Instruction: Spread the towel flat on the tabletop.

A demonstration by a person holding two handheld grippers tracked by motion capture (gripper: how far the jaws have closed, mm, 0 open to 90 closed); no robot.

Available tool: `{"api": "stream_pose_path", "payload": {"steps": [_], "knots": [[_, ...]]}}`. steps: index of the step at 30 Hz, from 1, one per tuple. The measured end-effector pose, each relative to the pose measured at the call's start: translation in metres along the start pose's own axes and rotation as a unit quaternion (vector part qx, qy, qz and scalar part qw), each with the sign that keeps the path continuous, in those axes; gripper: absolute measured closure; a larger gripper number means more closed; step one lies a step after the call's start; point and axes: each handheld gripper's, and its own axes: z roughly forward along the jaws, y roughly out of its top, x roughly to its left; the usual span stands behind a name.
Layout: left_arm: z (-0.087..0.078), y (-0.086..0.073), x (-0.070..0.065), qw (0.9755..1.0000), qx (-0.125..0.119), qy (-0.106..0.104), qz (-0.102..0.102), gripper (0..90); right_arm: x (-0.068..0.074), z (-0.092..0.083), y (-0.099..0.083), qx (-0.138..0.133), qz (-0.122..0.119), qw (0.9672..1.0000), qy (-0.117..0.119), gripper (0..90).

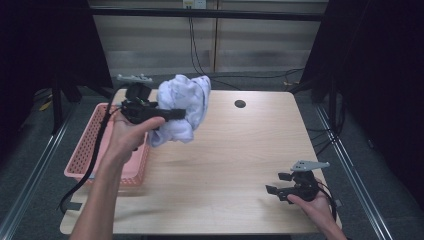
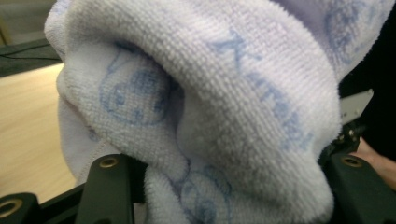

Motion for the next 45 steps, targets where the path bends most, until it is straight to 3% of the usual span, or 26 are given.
{"api": "stream_pose_path", "payload": {"steps": [1,3,5,8,9,10,11,16,19,23,24,27,33,36,37,40,45], "knots": [[0.000,0.000,0.000,1.0000,0.000,0.000,0.000,41.2,0.000,0.000,0.000,0.000,0.000,1.0000,0.000,23.1],[0.024,-0.012,-0.011,0.9995,0.025,-0.007,0.015,41.1,-0.001,0.000,0.000,-0.002,0.001,1.0000,0.001,23.1],[0.034,-0.017,-0.016,0.9992,0.032,-0.006,0.024,41.0,-0.001,0.000,0.000,-0.001,0.001,1.0000,0.001,23.1],[0.061,-0.035,-0.024,0.9979,0.059,-0.010,0.027,40.4,0.000,0.000,0.000,0.001,-0.001,1.0000,0.001,23.2],[0.061,-0.035,-0.024,0.9979,0.059,-0.010,0.027,40.2,0.000,0.000,0.000,0.001,-0.001,1.0000,0.001,23.2],[0.076,-0.046,-0.027,0.9967,0.076,-0.011,0.024,40.1,0.001,0.000,-0.001,0.001,-0.003,1.0000,0.001,23.2],[0.076,-0.046,-0.027,0.9967,0.076,-0.011,0.024,40.0,0.001,0.000,-0.001,0.001,-0.003,1.0000,0.001,23.2],[0.117,-0.077,-0.038,0.9919,0.119,-0.031,0.034,39.3,0.000,0.000,0.000,0.002,-0.003,1.0000,0.000,23.1],[0.140,-0.099,-0.043,0.9863,0.156,-0.022,0.048,38.5,0.001,0.000,-0.001,0.000,-0.001,1.0000,0.003,22.8],[0.155,-0.120,-0.042,0.9847,0.169,-0.017,0.041,34.5,0.002,-0.001,-0.001,-0.002,-0.005,1.0000,0.004,22.9],[0.164,-0.132,-0.043,0.9821,0.181,-0.019,0.050,28.0,0.003,-0.001,-0.002,-0.001,-0.003,1.0000,0.006,22.9],[0.166,-0.136,-0.045,0.9829,0.171,-0.027,0.063,21.0,0.004,0.000,-0.002,0.000,-0.003,1.0000,0.006,22.9],[0.148,-0.139,-0.033,0.9876,0.144,-0.059,0.025,16.5,0.007,0.000,-0.001,-0.003,-0.004,0.9999,0.011,22.8],[0.132,-0.142,-0.028,0.9899,0.130,-0.056,0.009,15.5,0.011,0.000,0.000,-0.007,-0.008,0.9997,0.021,22.9],[0.129,-0.143,-0.027,0.9899,0.129,-0.058,0.009,15.5,0.011,0.000,0.000,-0.007,-0.008,0.9997,0.021,22.9],[0.121,-0.141,-0.030,0.9899,0.135,-0.039,0.019,15.5,0.014,0.003,0.003,-0.004,-0.011,0.9996,0.026,23.0],[0.111,-0.135,-0.034,0.9914,0.121,-0.044,0.023,15.6,0.023,0.004,0.013,-0.015,-0.020,0.9990,0.038,22.4]]}}
